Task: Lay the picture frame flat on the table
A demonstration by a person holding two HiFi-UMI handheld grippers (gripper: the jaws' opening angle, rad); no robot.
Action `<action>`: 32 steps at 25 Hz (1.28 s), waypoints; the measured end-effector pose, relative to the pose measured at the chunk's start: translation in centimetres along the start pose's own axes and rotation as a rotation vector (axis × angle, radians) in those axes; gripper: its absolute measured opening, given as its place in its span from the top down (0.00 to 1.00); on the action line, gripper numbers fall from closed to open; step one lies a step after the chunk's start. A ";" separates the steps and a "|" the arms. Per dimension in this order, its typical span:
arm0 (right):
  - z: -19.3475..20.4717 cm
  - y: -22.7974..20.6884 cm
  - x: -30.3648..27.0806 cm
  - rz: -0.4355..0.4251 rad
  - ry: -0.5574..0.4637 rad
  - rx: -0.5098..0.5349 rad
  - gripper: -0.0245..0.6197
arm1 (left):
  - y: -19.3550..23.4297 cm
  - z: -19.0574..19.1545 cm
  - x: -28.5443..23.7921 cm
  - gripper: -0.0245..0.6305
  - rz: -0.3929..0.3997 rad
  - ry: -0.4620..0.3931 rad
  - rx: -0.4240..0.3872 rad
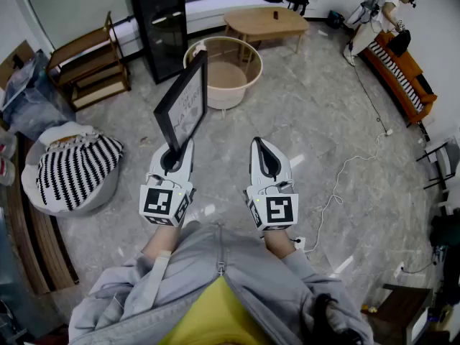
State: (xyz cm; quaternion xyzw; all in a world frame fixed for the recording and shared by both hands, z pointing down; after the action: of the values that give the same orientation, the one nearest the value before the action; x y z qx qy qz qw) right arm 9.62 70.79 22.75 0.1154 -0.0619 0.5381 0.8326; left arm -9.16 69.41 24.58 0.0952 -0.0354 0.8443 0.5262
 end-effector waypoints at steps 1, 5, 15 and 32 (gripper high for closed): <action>0.1 0.0 0.0 0.002 0.003 -0.005 0.96 | 0.0 0.1 0.0 0.91 0.000 0.001 0.002; 0.8 0.0 0.2 -0.002 0.014 -0.008 0.96 | -0.3 0.9 0.1 0.91 -0.003 0.009 0.012; 5.1 -0.5 -2.4 -0.002 0.009 -0.092 0.96 | 1.4 4.2 -1.4 0.90 0.008 -0.001 0.022; 12.7 -8.4 -30.4 0.060 0.080 -0.084 0.96 | 18.2 7.5 -26.6 0.90 0.115 0.008 0.050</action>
State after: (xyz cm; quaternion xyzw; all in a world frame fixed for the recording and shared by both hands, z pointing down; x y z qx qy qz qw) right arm 4.94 37.38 27.07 0.0569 -0.0548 0.5640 0.8220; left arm -13.10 36.70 27.43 0.1029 -0.0177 0.8741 0.4744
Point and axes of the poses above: the fingertips, and each gripper's own axes: x backward along the fingers, y to its left, z out of its underside, the point moved 4 cm from there along x, backward along the fingers, and after that the axes turned 8 degrees about -y, right-handed, at the moved point
